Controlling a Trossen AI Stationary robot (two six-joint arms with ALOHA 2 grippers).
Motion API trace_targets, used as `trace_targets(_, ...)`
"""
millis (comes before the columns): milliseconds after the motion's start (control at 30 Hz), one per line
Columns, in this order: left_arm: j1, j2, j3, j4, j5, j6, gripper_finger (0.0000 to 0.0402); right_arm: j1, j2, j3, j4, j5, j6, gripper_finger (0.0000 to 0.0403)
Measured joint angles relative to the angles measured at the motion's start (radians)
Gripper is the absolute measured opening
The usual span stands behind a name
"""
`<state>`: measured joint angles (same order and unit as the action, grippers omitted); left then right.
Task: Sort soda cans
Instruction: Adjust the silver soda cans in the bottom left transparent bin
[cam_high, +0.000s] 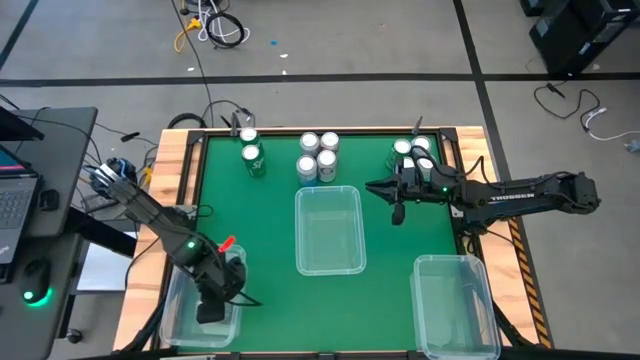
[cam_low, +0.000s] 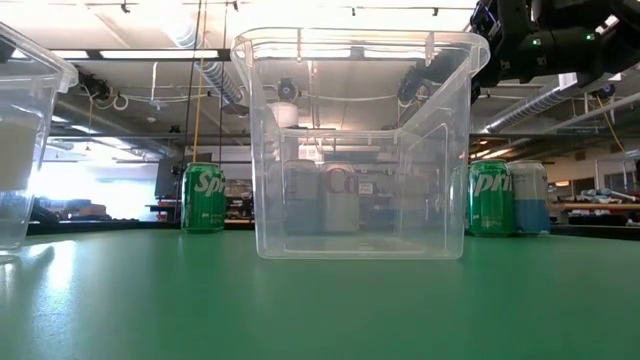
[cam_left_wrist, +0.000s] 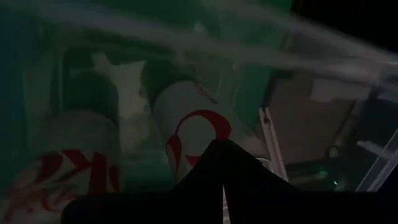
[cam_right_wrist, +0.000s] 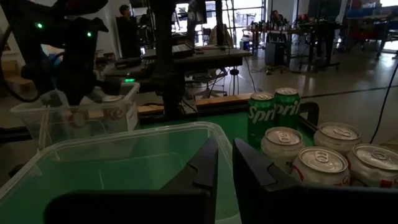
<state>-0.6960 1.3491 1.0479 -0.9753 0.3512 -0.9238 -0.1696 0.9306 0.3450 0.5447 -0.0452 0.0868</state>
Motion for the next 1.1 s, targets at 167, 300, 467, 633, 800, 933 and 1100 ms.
trace_targets(167, 0.000, 0.000, -0.020, -0.030, 0.063, -0.024, 0.0000, 0.000, 0.000, 0.000, 0.000, 0.000, 0.000, 0.0037)
trace_targets(300, 0.000, 0.000, -0.009, -0.109, 0.063, -0.025, 0.0000, 0.000, 0.000, 0.000, 0.000, 0.000, 0.000, 0.0037)
trace_targets(467, 0.000, 0.000, 0.011, -0.267, 0.065, -0.027, 0.0000, 0.000, 0.000, 0.000, 0.000, 0.000, 0.000, 0.0037)
trace_targets(633, 0.000, 0.000, 0.014, -0.211, 0.077, -0.026, 0.0000, 0.000, 0.000, 0.000, 0.000, 0.000, 0.000, 0.0037)
trace_targets(800, 0.000, 0.000, 0.016, -0.050, 0.029, -0.025, 0.0000, 0.000, 0.000, 0.000, 0.000, 0.000, 0.000, 0.0037)
trace_targets(933, 0.000, 0.000, 0.016, 0.030, 0.027, -0.027, 0.0000, 0.000, 0.000, 0.000, 0.000, 0.000, 0.000, 0.0037)
trace_targets(1100, 0.000, -0.001, 0.005, 0.039, 0.052, -0.034, 0.0000, 0.000, 0.000, 0.000, 0.000, 0.000, 0.000, 0.0037)
